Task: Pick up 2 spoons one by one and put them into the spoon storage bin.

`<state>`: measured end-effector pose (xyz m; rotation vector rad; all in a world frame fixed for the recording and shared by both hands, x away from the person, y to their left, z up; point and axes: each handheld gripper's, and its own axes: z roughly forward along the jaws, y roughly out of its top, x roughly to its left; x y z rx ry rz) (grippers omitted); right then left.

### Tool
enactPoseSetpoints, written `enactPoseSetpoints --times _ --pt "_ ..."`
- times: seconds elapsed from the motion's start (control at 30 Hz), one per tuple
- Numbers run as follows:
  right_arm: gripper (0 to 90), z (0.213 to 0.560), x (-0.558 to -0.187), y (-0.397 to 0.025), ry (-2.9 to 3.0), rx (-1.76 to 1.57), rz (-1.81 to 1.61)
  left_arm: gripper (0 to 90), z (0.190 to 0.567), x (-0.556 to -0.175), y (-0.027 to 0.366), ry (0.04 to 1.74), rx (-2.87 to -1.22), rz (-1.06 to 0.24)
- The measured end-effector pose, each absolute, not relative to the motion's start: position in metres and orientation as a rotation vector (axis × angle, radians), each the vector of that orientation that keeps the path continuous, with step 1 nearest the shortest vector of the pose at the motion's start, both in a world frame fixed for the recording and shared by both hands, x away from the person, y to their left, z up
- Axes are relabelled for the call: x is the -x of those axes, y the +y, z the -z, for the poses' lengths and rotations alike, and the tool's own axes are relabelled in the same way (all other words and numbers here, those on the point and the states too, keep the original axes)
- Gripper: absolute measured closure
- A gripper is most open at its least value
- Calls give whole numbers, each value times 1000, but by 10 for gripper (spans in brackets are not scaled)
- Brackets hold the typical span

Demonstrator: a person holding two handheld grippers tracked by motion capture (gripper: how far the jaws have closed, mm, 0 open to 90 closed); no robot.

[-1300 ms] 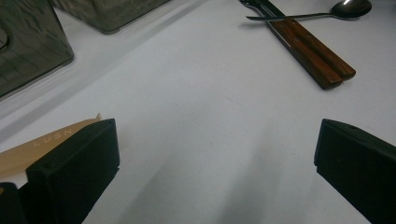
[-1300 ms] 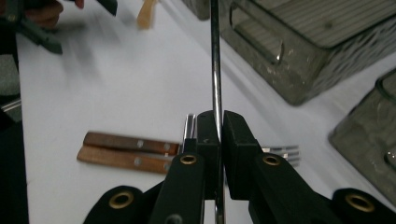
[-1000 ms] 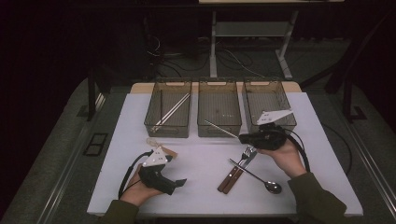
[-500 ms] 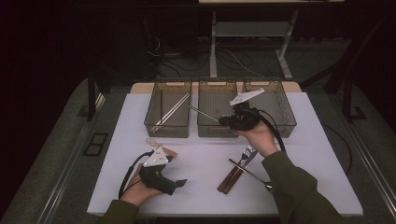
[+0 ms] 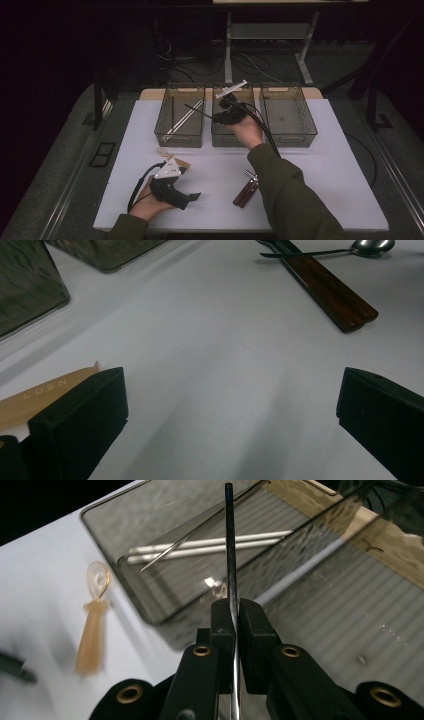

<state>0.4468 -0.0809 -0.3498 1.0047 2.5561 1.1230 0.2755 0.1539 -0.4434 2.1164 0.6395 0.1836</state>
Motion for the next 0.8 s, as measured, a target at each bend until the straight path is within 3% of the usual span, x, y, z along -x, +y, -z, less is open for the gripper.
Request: enactPoseSetpoints --times 0.67,0.8 --pt "843 364 -504 7 2529 -1146 -1008 0 445 -276 152 636 -2110 -169" --pt "700 363 -503 14 2492 -1144 -1168 0 444 -277 152 628 -2113 -170"
